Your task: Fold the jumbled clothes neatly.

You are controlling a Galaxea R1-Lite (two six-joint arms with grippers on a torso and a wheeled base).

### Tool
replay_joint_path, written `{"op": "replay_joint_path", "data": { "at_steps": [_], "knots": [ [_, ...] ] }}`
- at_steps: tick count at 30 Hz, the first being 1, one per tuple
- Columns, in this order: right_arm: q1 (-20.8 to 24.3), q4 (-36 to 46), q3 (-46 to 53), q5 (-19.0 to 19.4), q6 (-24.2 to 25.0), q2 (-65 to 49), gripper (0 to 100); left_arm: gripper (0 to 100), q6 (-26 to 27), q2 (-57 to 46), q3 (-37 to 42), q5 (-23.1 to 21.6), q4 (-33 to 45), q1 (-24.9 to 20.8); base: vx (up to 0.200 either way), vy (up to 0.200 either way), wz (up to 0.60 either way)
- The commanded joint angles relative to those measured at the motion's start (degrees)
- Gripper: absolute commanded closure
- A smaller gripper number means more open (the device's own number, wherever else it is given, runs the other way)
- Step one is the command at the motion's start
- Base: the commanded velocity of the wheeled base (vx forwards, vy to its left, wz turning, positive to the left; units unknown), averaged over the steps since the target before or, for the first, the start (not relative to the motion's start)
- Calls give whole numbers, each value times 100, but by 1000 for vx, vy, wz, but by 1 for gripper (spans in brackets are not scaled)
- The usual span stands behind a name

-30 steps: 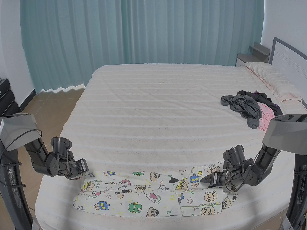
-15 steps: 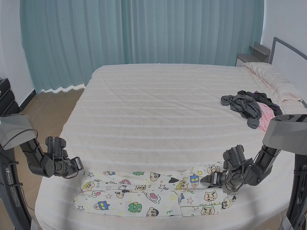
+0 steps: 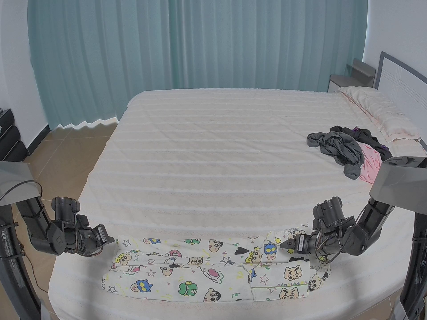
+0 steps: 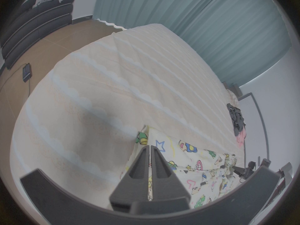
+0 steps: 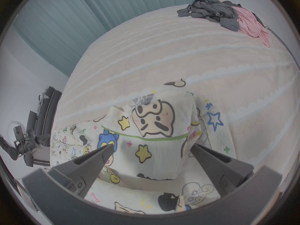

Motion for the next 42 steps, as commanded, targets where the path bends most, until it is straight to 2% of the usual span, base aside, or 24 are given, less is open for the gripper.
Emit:
{"op": "replay_joint_path", "data": {
  "at_steps": [1, 5, 6, 10, 19, 20, 26, 30, 36, 40, 42],
  "knots": [
    [-37, 12, 51, -27, -3, -579, 0, 100, -36, -49, 410, -186, -373, 37, 0, 0, 0],
    [-142, 30, 306, -71, 146, -869, 0, 100, -71, -31, 454, -186, -505, 28, 0, 0, 0],
    [-168, -5, 728, -36, 586, -1063, 0, 100, -229, 4, 410, -186, -540, 37, 0, 0, 0],
    [-142, -243, 1159, -1, 1210, -1247, 0, 100, -317, 39, 375, -186, -558, 55, 0, 0, 0],
    [-63, -2229, 2214, -18, 1851, -1450, 0, 100, -238, 276, 577, -194, -1050, 72, 0, 0, 0],
    [-54, -2352, 2293, -18, 1860, -1441, 0, 0, -247, 294, 604, -194, -1147, 72, 0, 0, 0],
    [16, -2502, 2495, -9, 1878, -1397, 0, 0, -229, 364, 771, -194, -1428, 72, 0, 0, 0],
    [16, -2510, 2530, 8, 1886, -1467, 0, 0, -27, 443, 858, -194, -1516, 72, 0, 0, 0],
    [34, -2510, 2504, 87, 1904, -1397, 0, 0, 1423, 804, 1157, -1, -1525, 55, 0, 0, 0],
    [95, -2510, 2539, 96, 1904, -1432, 0, 0, 1625, 883, 1157, 210, -1604, 28, 0, 0, 0],
    [148, -2510, 2530, 87, 1913, -1450, 0, 0, 1634, 883, 1175, 236, -1630, -165, 0, 0, 0]
  ]
}}
